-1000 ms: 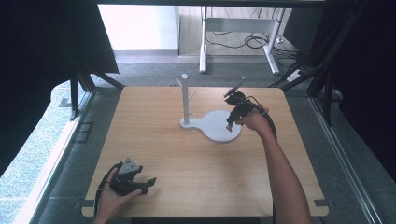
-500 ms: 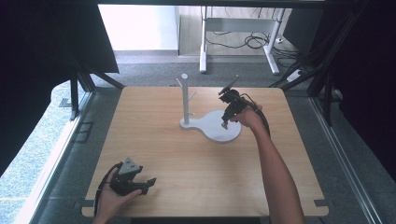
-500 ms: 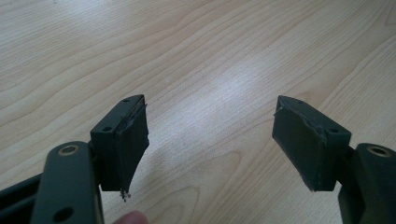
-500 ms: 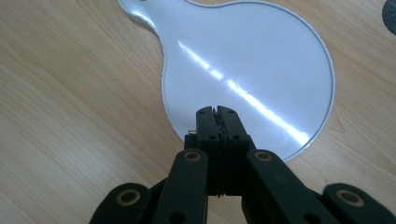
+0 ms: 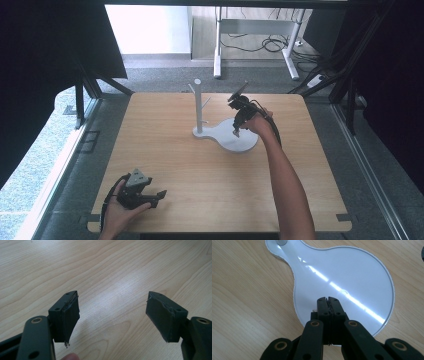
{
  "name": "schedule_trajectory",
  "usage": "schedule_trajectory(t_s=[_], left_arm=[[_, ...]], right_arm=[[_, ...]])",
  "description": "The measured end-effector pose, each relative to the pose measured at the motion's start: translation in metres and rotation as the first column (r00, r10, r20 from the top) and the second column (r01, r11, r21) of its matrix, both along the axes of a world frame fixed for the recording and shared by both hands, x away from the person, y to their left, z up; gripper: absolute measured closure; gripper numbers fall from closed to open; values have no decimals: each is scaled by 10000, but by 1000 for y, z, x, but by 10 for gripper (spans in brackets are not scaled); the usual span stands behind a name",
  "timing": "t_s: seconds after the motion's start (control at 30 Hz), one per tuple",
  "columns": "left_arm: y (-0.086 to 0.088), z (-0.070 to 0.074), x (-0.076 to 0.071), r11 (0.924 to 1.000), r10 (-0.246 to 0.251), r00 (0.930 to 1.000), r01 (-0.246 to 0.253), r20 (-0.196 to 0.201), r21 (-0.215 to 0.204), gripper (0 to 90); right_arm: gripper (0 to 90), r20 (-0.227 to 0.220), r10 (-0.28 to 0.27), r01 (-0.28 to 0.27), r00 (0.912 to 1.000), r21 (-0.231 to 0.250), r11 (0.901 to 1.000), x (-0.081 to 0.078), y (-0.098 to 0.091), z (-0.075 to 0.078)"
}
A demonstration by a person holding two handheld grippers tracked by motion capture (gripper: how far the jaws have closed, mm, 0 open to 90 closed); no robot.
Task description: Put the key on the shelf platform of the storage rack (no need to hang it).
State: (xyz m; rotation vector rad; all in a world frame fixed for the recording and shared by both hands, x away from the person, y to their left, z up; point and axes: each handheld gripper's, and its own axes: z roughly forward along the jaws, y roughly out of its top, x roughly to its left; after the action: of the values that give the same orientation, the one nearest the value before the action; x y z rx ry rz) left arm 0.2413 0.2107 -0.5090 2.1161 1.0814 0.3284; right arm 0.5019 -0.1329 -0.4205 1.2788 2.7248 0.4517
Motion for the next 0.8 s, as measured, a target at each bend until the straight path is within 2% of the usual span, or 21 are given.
schedule_trajectory(t_s=[0.43, 0.8], left_arm=[[-1, -1, 1, 10000, -51, 10000, 51, -14, 40, 271], [-2, -2, 1, 9999, -101, 9999, 102, -36, 73, 271]], right_arm=[[898, -49, -650, 650, 9979, 151, 9978, 8, -4, -22], [897, -105, -895, 898, 9959, 308, 9955, 10, -8, -34]])
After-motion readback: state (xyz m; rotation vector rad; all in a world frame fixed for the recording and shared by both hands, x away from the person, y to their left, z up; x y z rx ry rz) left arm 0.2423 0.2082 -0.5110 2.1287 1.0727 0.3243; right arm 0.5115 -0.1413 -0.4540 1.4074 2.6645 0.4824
